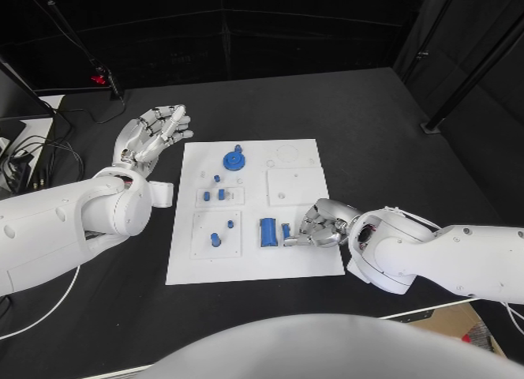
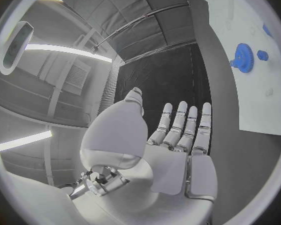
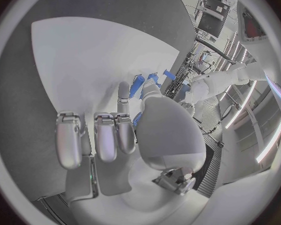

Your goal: Assemble the parts on the task board

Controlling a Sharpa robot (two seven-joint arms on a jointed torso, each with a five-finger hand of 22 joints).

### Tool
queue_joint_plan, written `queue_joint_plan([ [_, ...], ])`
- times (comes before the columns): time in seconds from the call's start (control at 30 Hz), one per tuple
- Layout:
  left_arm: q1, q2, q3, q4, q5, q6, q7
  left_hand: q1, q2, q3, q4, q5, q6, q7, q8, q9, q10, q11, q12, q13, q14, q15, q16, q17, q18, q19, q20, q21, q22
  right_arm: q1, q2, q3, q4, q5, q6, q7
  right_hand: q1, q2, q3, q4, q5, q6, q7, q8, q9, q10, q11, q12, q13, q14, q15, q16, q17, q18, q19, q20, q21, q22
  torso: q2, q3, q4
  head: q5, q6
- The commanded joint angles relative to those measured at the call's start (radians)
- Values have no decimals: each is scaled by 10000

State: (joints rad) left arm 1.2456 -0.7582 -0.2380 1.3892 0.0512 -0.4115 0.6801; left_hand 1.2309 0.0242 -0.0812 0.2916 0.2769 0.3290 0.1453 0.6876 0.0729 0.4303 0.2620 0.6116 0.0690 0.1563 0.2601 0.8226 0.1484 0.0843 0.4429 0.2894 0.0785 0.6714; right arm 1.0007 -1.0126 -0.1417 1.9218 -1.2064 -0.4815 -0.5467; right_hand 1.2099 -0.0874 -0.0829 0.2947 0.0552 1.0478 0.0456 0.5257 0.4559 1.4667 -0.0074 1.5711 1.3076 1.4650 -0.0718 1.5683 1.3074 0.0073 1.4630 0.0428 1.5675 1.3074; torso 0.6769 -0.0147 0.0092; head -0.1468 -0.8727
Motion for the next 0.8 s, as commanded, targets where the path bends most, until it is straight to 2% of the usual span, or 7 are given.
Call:
queue_joint_plan([
  [0.03, 14, 4, 10, 9, -8, 109, 1095, -35, 100, -41, -2, 50, -73, 1499, 57, -9, -62, -16, 40, -16, -90, -5, 44, -8, 21, -95, 7, -37, -9, 8, 51, -1, -30, 16, 214, 31, 122, 75, 64, -11, 9, -106, -2, 95, 127, 1041, -80, -3, 2632, 1058, -54, 25, 2634, -73, 1078, -69, 33, 2634, 3, -9, 10, -12, 1],
  [0.17, 13, 6, 10, 9, -8, 111, 1096, -35, 100, -41, -2, 50, -73, 1499, 57, -9, -62, -16, 40, -16, -90, -5, 44, -8, 21, -95, 7, -37, -9, 8, 118, -1, -80, 15, 175, -46, 206, 320, 111, -27, 22, -221, -2, 226, 305, 1041, -82, -3, 2632, 1058, -50, 25, 2634, -73, 1078, -69, 33, 2634, 0, -11, 7, -10, 1],
  [0.27, 12, 10, 10, 7, -8, 117, 1096, -35, 100, -41, -2, 50, -73, 1499, 57, -9, -62, -16, 40, -16, -90, -5, 44, -8, 21, -95, 7, -37, -9, 8, 194, -1, -131, -26, 225, -159, 544, 552, 188, -103, 133, -321, -28, 342, 471, 1041, -94, -3, 2632, 1058, -60, 25, 2634, -73, 1078, -69, 33, 2634, -4, -7, 14, -15, 1],
  [0.43, 11, 10, 10, 9, -8, 117, 1095, -35, 100, -41, -2, 50, -73, 1499, 57, -9, -62, -16, 40, -16, -90, -5, 44, -8, 21, -95, 7, -37, -9, 8, 277, -1, -188, -147, 338, -307, 1079, 645, 267, -210, 252, -420, -58, 441, 631, 1041, -120, -3, 2632, 1058, -74, 25, 2634, -73, 1078, -78, 33, 2634, -9, -5, 15, -17, 1],
  [0.63, 9, -7, 10, 15, -8, 117, 1095, -25, 107, -44, -3, 59, -76, 1499, 60, -11, -65, -16, 45, -17, -92, -5, 49, -16, 20, -101, 7, -37, -12, 7, 270, -1, -169, -211, 204, -243, 1321, 686, 295, -232, 253, -470, -64, 483, 711, 1041, -122, -3, 2632, 1058, -87, 25, 2634, -73, 1078, -87, 33, 2634, -4, -6, 1, 4, 1],
  [0.73, 7, -18, 10, 20, -8, 123, 1095, -8, 119, -48, -5, 74, -80, 1499, 64, -14, -69, -15, 53, -18, -95, -4, 59, -28, 20, -111, 7, -37, -18, 7, 228, -1, -135, -208, -66, -49, 1331, 662, 275, -217, 273, -484, -55, 487, 725, 1041, -120, -3, 2632, 1058, -90, 25, 2634, -73, 1078, -90, 33, 2634, 0, -3, 3, 6, 1],
  [0.8, 0, -29, 10, 25, -8, 124, 1101, -8, 119, -48, -5, 74, -80, 1499, 64, -14, -69, -15, 53, -18, -95, -4, 59, -28, 20, -111, 7, -37, -18, 6, 173, -1, -106, -154, -485, 260, 1337, 614, 240, -174, 346, -510, -46, 494, 751, 1041, -111, -3, 2632, 1058, -94, 25, 2634, -73, 1078, -94, 33, 2634, -6, 0, -5, 19, 1],
])
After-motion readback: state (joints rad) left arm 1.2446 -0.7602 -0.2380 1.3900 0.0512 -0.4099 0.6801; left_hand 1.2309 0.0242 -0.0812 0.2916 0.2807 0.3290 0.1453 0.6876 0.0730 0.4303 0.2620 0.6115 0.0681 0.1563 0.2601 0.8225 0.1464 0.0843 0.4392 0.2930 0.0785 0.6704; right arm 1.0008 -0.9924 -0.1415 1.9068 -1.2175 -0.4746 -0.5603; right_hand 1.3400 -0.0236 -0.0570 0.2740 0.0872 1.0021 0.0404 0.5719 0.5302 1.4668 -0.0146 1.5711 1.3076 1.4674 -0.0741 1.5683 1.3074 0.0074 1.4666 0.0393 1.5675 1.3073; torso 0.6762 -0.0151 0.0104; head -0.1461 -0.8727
